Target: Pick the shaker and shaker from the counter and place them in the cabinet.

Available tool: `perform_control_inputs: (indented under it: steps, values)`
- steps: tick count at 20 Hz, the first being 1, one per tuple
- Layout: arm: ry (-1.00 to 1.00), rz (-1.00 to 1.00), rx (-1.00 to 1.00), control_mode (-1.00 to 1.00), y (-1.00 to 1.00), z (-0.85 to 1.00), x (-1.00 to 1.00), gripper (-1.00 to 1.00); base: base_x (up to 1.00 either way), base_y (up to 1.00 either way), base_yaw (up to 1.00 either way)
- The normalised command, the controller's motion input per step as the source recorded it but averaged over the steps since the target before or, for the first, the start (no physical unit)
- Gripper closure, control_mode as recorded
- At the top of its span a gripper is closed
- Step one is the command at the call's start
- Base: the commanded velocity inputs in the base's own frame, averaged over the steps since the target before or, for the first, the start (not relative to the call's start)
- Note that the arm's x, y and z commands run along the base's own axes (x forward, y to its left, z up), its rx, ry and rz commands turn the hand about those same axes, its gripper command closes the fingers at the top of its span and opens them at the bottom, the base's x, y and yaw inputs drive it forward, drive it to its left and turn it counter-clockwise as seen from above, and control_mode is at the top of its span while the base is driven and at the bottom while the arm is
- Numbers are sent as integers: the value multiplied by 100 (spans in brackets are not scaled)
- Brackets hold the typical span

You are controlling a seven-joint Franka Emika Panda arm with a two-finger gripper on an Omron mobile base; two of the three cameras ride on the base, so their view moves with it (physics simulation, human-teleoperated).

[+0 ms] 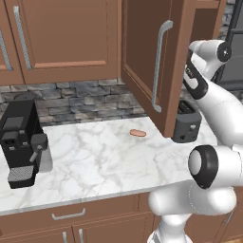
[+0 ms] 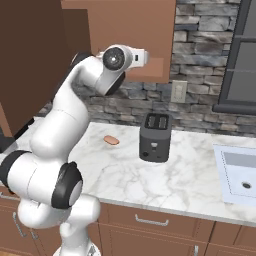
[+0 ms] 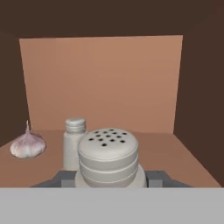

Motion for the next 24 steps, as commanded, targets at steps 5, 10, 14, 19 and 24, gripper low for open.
perform_control_inputs:
  steps: [5, 10, 14, 19, 24]
  values:
    - [-1, 0, 0, -100, -16, -7, 45, 100, 0, 0, 0]
    - [-3, 0, 0, -100, -43, -14, 13, 100, 0, 0, 0]
    - [-3, 0, 0, -100, -12, -3, 16, 100, 0, 0, 0]
    - [0, 0, 0, -100, 0, -3, 38, 100, 0, 0, 0]
    - [0, 0, 0, -100, 0, 0, 24, 100, 0, 0, 0]
